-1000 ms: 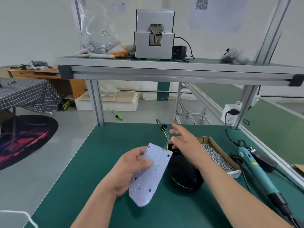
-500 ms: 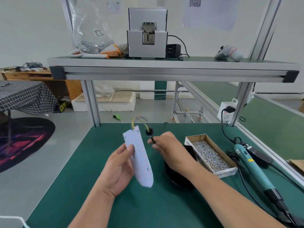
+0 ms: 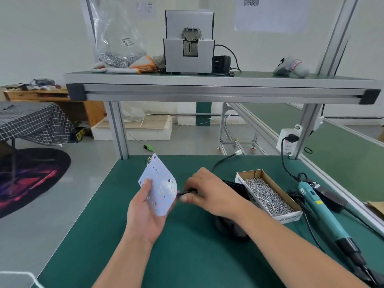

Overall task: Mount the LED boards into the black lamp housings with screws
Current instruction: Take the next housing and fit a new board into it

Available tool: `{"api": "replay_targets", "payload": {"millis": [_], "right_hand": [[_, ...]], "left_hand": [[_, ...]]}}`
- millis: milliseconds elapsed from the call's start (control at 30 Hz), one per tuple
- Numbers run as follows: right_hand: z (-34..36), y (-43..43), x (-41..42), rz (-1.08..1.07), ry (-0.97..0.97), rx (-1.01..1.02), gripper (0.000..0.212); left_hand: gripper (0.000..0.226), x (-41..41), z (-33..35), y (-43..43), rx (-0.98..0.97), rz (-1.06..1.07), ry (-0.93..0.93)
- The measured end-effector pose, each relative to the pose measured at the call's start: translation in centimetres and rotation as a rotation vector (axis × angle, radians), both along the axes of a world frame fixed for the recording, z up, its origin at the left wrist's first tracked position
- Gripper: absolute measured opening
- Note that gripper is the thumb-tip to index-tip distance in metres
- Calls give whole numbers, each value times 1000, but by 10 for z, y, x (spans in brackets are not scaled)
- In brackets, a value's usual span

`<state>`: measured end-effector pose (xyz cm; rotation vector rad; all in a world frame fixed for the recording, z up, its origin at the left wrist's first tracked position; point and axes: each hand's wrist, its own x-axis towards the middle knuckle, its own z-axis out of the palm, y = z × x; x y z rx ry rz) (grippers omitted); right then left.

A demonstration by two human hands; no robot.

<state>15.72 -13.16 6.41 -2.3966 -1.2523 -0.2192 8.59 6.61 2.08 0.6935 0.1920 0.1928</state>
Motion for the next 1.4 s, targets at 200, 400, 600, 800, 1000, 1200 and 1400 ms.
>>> {"api": "replay_targets", "payload": {"millis": [200, 400, 600, 800, 1000, 1200, 1400], "right_hand": [[12, -12, 28, -150, -163, -32, 7], [4, -60, 69, -594, -152, 21, 8], [-1, -113, 77, -760, 10, 165, 11], [-1, -134, 57, -784, 7, 260, 21], [19, -111, 28, -632, 150, 629, 33], [-3, -92, 7, -396, 567, 1038, 29], [-26, -94, 1, -412, 395, 796, 14]], "left_hand": [[26, -4, 9, 0, -86, 88, 20], [19, -11, 18, 10, -243, 0, 15], [18, -7, 14, 12, -121, -94, 72], [13, -4, 9, -2, -48, -81, 123], [37, -7, 4, -17, 22, -204, 176], [40, -6, 4, -30, 110, -291, 232], [43, -3, 5, -42, 146, -370, 231]]}}
